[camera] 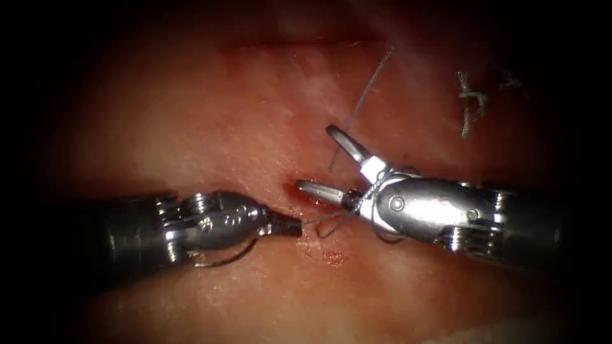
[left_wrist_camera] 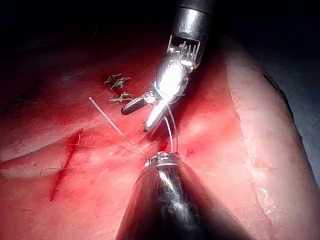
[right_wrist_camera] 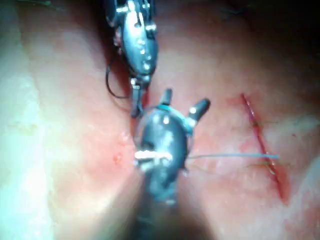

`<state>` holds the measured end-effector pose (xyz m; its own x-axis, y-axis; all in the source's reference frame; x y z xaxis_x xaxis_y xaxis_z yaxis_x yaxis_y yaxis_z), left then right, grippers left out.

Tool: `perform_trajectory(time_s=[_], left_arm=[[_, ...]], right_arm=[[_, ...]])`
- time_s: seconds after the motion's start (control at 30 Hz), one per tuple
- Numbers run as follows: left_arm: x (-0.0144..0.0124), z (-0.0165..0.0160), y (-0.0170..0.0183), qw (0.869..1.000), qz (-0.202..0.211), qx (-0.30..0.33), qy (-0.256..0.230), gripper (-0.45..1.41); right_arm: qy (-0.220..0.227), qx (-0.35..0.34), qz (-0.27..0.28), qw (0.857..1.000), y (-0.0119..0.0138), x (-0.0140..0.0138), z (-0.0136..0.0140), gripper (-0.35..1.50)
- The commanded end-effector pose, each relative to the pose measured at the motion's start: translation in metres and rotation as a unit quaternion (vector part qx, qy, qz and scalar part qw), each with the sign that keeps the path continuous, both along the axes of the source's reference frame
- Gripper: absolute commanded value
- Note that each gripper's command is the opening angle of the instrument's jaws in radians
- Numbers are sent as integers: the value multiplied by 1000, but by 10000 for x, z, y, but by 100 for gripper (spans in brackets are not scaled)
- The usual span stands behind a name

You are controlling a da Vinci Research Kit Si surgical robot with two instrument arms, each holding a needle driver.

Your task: Wound Closure

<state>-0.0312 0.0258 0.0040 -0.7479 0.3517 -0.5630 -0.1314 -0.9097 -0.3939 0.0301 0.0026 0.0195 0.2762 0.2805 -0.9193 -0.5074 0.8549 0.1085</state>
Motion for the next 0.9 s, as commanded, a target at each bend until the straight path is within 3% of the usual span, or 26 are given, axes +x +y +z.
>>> perform_trajectory(time_s=[0.03, 0.37, 0.6, 0.9], left_arm=[[-1, 0, -5, 1000, 2, 1, -2, -45], [19, -14, -6, 1000, 2, 12, -5, -45], [17, -25, 1, 1000, 0, 15, -4, -45], [17, -30, 17, 1000, -4, 13, -2, -45]], right_arm=[[-2, 29, 21, 999, -1, -2, 16, 61], [5, 135, 64, 989, 1, -9, 53, 54], [25, 206, 110, 972, 10, -18, 85, 69], [35, 213, 165, 962, 28, -32, 98, 74]])
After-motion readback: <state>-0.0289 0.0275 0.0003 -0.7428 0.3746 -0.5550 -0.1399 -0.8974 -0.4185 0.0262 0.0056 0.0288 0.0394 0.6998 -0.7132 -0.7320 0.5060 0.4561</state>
